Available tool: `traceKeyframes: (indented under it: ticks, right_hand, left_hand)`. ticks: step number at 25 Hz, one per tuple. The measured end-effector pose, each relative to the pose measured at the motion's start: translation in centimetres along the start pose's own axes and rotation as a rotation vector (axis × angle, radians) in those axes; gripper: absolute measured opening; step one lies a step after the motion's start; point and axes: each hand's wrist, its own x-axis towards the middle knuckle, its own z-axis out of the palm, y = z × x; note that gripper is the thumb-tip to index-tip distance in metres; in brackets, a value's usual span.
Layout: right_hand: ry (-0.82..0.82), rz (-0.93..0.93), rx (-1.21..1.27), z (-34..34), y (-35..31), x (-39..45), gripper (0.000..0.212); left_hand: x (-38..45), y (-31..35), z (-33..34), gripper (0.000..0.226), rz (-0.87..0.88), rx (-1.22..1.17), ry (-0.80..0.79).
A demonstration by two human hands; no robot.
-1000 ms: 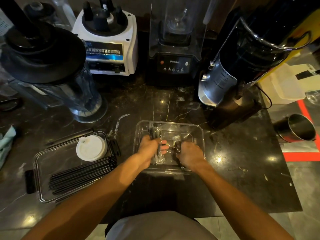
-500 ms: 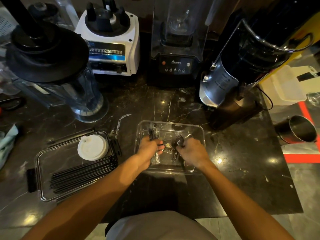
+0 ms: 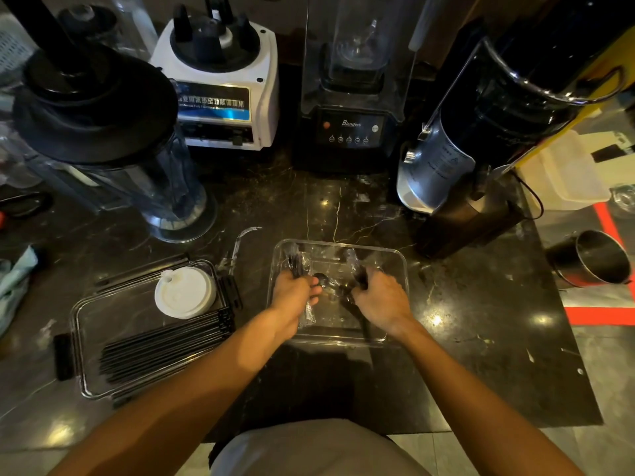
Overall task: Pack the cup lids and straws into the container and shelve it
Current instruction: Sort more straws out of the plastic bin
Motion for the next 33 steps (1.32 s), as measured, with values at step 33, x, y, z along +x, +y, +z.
traceKeyframes:
  ticks: [33]
  right_hand:
    - [-0.729, 0.126, 0.812, -1.6, -1.1, -2.3, 0.028]
  left_hand:
    - [-2.8, 0.9, 1.5, 0.025, 0.145, 0.106, -0.322]
